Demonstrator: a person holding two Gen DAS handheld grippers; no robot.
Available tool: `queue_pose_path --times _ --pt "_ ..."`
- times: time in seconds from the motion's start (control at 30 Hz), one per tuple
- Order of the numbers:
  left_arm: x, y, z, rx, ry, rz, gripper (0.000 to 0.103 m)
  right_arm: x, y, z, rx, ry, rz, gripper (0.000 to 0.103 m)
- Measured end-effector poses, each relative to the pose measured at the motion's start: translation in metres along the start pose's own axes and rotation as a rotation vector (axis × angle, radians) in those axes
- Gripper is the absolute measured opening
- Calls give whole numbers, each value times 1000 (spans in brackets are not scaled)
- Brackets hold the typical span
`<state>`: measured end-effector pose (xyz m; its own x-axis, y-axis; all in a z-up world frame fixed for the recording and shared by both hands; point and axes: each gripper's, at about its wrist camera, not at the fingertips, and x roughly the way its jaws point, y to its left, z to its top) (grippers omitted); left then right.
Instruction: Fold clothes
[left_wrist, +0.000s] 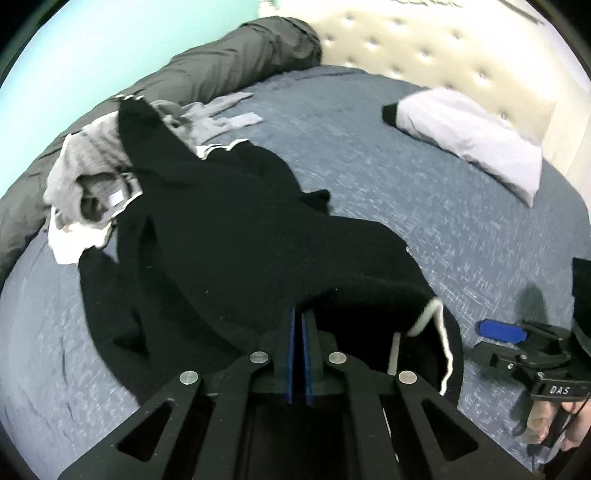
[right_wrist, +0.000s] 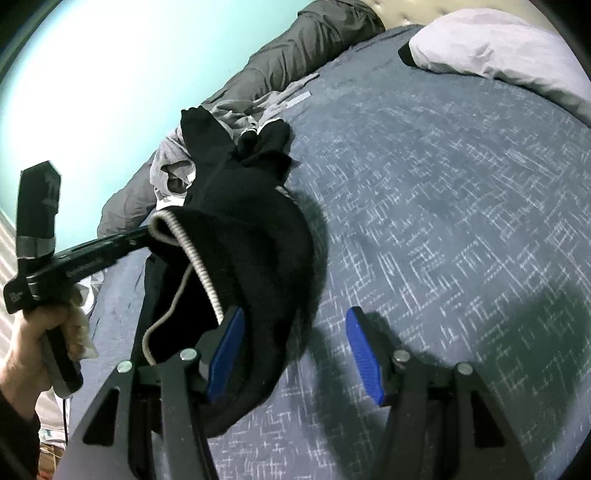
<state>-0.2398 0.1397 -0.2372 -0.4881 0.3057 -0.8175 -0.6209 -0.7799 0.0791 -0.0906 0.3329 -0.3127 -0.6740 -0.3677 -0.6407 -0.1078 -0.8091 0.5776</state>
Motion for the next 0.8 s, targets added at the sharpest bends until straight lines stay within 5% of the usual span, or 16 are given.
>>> queue_pose_path --times 0.33,0.5,0.53,0.57,0.6,0.8 --pt "-31 34 -23 -87 -26 14 3 26 49 -9 -140 155 -13 65" --pt "-40 48 -34 -127 -36 13 3 50 48 -16 -103 219 -46 65" --pt "-42 50 -36 -132 -37 12 3 51 48 -15 -102 213 -40 56" --pt "-44 53 -39 -138 -39 12 3 51 49 -15 -110 211 -33 27" --pt "-47 54 -40 -148 -43 14 3 51 51 -13 -124 213 -24 19" --pt "-60 65 -48 -210 -63 29 5 37 70 -4 -233 228 28 11"
